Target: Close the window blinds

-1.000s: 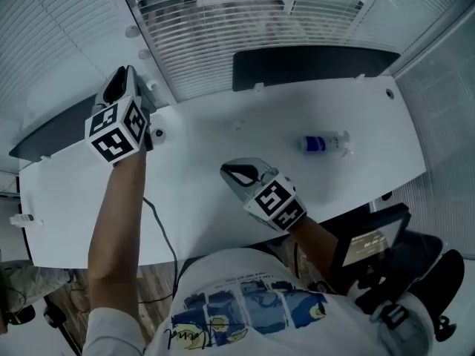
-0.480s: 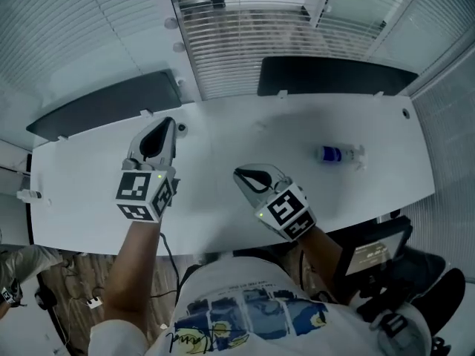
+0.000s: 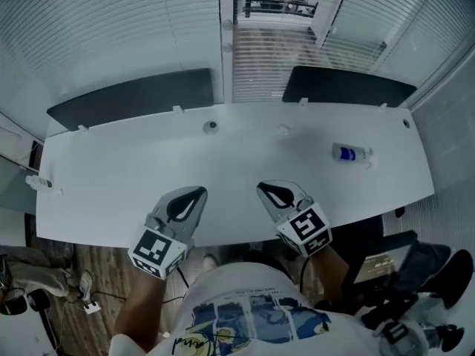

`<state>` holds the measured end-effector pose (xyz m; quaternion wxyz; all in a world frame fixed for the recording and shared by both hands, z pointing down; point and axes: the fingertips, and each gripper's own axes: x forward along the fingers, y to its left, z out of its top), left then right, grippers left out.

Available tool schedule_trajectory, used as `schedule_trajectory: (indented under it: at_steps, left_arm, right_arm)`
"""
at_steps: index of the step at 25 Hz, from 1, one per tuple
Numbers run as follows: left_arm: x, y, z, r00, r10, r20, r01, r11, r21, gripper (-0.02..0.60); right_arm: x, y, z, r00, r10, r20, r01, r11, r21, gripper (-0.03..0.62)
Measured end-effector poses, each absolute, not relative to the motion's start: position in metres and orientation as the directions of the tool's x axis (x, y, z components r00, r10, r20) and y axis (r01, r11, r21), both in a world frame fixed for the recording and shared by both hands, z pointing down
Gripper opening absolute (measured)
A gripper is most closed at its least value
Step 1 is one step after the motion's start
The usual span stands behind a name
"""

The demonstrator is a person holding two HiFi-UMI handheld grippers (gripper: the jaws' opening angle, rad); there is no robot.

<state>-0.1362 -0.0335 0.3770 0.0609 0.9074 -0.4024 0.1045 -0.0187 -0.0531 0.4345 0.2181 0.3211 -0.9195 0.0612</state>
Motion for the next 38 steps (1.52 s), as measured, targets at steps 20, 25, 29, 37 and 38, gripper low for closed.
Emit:
schedule_trajectory:
  at_steps: [20,25,29,37,38]
  left_arm:
    - [-0.226,0.132,0.392,0.712,-0.656,0.248,-0.695,-0.708,0.123,0.005]
    - [-0.203,0.159,0.377,0.721,-0.658,0.217,-0.684,-0.725,0.076,0.005]
    - [-0.189,0.166,0.377,0.719,-0.664,0.205,-0.69,-0.717,0.094,0.005]
    - [-0.174,0.182,0.387,0.723,-0.658,0.21,-0.688,-0.713,0.135,0.005]
    - [-0.171,0.185,0.387,0.723,-0.657,0.211,-0.688,-0.713,0.136,0.005]
  right_arm:
    - [-0.098,0.088,0.403,-0.639,-0.65,0.411,-0.683,0.725,0.085,0.012]
    - [-0.089,0.124,0.387,-0.67,-0.635,0.385,-0.66,0.747,0.081,0.012]
    - [-0.072,0.138,0.392,-0.663,-0.634,0.399,-0.655,0.749,0.1,0.012]
    - [-0.056,0.154,0.399,-0.656,-0.629,0.419,-0.649,0.752,0.112,0.012]
    - [-0.055,0.157,0.399,-0.658,-0.628,0.415,-0.648,0.753,0.113,0.012]
